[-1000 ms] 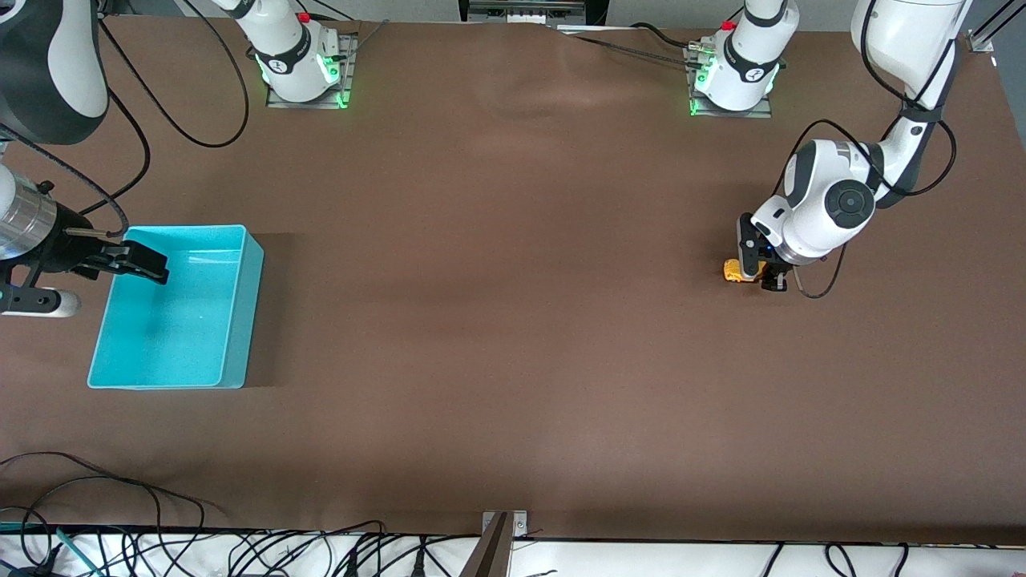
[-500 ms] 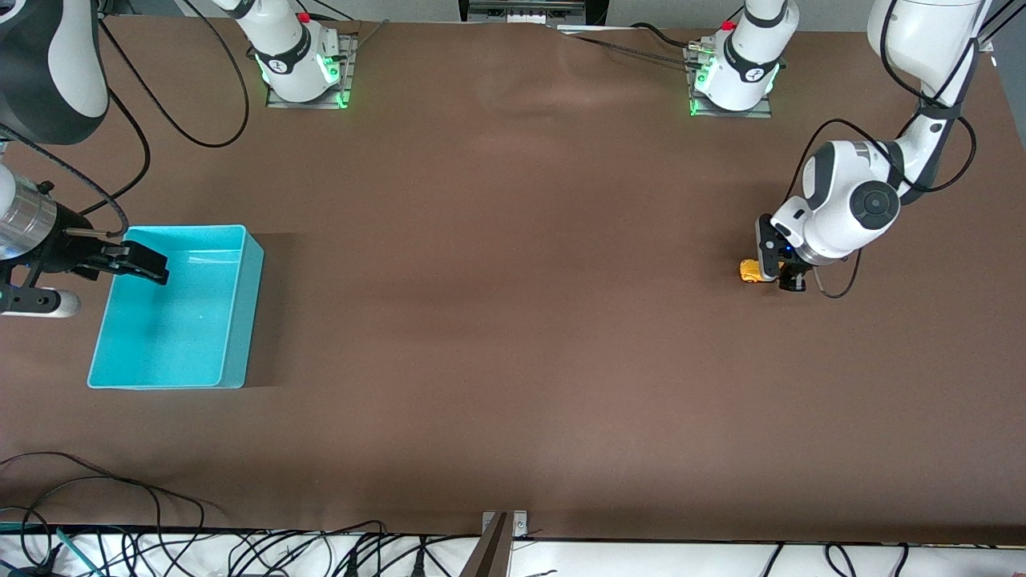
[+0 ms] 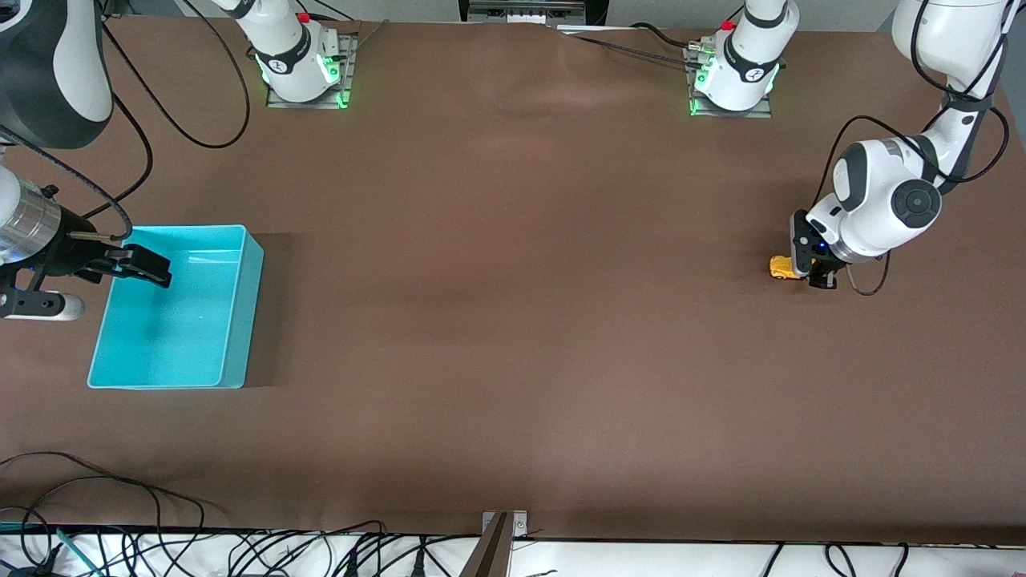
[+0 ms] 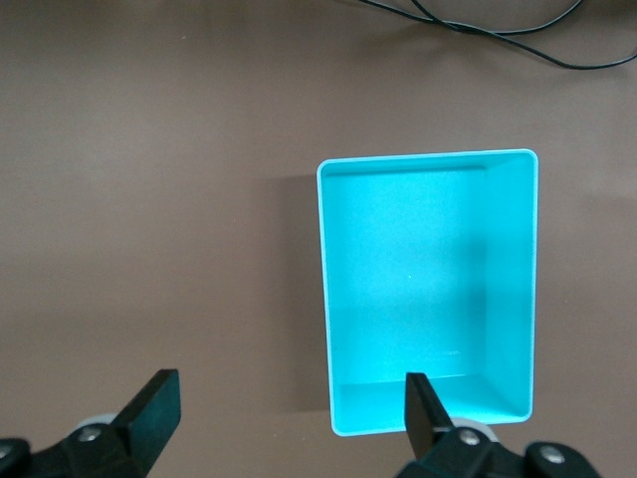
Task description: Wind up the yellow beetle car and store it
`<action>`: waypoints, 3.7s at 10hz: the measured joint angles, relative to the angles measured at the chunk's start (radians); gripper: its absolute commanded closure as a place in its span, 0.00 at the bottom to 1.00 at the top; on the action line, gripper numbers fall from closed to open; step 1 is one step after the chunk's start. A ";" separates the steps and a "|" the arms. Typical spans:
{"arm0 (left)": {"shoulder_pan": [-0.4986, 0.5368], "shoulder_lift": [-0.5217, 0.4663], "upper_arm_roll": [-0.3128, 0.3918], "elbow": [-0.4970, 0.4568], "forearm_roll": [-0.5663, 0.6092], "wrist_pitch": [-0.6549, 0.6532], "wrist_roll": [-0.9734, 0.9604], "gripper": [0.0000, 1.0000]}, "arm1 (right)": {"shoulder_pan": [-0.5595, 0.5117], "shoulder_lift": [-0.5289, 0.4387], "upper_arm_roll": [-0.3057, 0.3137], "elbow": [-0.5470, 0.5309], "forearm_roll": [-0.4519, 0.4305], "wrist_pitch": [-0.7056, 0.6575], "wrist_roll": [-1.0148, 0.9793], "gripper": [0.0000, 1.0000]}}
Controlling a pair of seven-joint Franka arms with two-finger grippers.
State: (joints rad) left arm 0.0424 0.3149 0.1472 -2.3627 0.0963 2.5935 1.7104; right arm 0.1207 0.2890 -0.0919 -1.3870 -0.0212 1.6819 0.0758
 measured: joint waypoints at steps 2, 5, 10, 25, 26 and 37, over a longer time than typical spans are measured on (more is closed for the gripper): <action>0.001 0.003 0.039 0.001 0.000 0.000 0.065 1.00 | 0.000 0.000 0.000 0.000 0.000 0.000 0.000 0.00; 0.004 0.007 0.053 0.005 -0.038 0.001 0.089 1.00 | 0.000 0.000 0.000 0.000 0.000 0.000 0.000 0.00; 0.004 0.008 0.057 0.007 -0.062 0.001 0.076 1.00 | -0.002 0.000 -0.005 0.000 0.000 -0.005 0.000 0.00; 0.001 0.018 0.058 0.011 -0.067 0.000 0.091 0.00 | 0.000 0.005 -0.008 0.000 0.005 0.004 0.000 0.00; 0.001 0.027 0.057 0.011 -0.074 0.002 0.081 0.00 | 0.000 0.006 -0.007 0.000 0.005 0.005 0.000 0.00; -0.002 0.031 0.056 0.022 -0.077 0.003 0.035 0.00 | 0.000 0.009 -0.006 0.000 0.006 0.021 0.000 0.00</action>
State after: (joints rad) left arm 0.0409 0.3457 0.2032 -2.3410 0.0195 2.5969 1.7452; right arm 0.1211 0.2977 -0.0982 -1.3875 -0.0155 1.7031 0.0754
